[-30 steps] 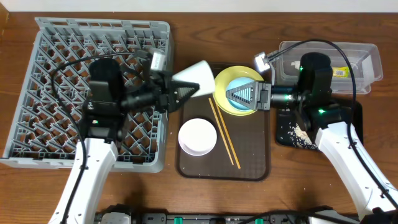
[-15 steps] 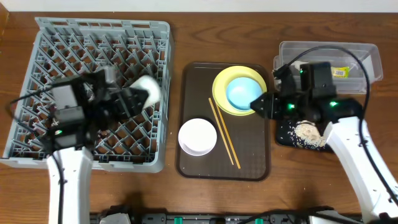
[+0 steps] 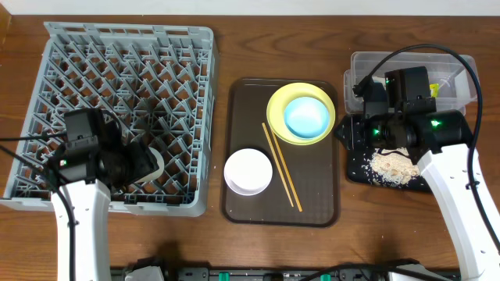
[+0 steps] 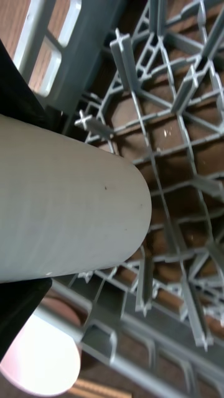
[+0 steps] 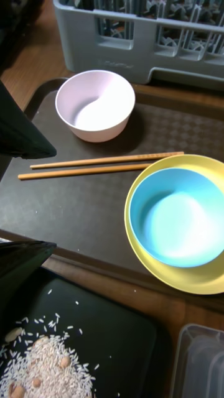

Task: Sort waste into correct bins and load items into the dishwasher
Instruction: 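Lower the white cup into the dish rack with the left gripper and release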

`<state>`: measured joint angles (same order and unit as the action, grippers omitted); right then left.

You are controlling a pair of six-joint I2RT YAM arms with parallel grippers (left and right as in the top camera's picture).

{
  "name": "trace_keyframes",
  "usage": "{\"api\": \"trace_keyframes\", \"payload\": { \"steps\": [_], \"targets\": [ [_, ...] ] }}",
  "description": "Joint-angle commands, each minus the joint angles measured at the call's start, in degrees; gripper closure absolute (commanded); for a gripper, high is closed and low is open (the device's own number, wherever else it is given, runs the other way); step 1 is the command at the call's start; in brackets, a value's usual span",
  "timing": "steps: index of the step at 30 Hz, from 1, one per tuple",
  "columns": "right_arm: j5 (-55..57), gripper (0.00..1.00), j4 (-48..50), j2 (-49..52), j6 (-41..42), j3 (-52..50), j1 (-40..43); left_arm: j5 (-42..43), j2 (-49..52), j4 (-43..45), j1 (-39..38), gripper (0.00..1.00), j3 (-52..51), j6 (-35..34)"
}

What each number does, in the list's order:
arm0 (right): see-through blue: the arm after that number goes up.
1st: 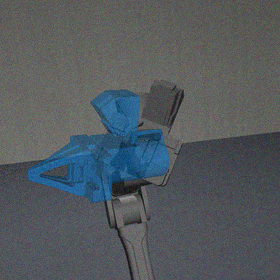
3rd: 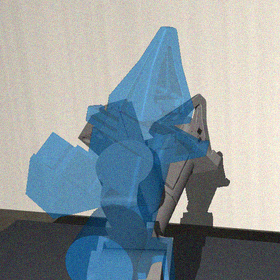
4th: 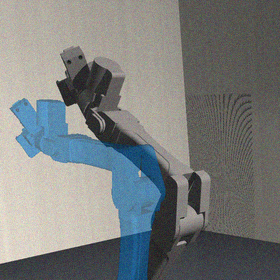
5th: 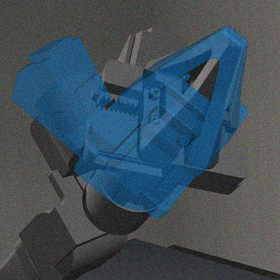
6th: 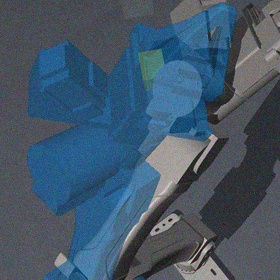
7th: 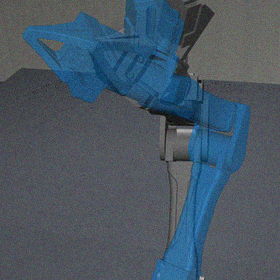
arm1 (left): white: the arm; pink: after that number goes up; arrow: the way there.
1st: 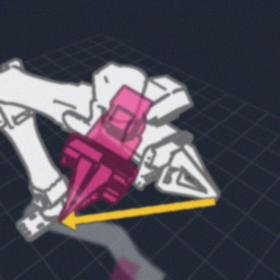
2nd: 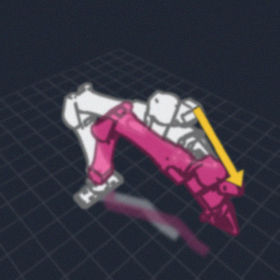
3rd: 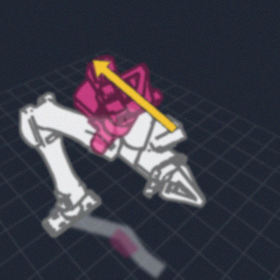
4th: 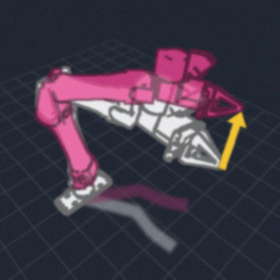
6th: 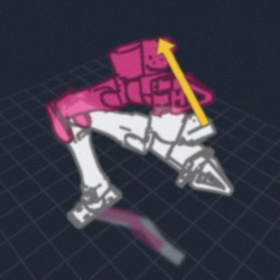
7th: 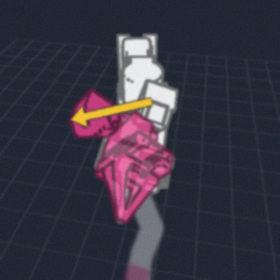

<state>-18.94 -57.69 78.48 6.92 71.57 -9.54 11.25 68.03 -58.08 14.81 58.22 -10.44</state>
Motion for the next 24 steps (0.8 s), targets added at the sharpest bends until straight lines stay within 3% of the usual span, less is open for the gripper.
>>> {"api": "trace_keyframes", "payload": {
  "steps": [1, 11, 13, 24],
  "targets": [
    [0.9, 0.60, -0.3, -0.3, -1.2, 0.8, 0.2, -2.5, 2.6, 0.6, 0.2, 0.66, 1.0, 0.8],
    [0.9, 0.60, -0.7, -0.3, -1.2, 0.8, 0.2, 0.3, 9.2, 3.3, 0.2, 0.69, 1.0, 0.8],
    [0.9, 0.60, -0.9, -0.3, -1.2, 0.8, 0.2, 0.3, 8.9, 3.5, 0.2, 0.73, 1.1, 0.8],
    [0.9, 0.60, -1.4, -0.3, -1.2, 0.8, 0.2, 0.3, 3.7, 2.7, 0.2, 0.73, 4.3, 1.0]
  ]
}}
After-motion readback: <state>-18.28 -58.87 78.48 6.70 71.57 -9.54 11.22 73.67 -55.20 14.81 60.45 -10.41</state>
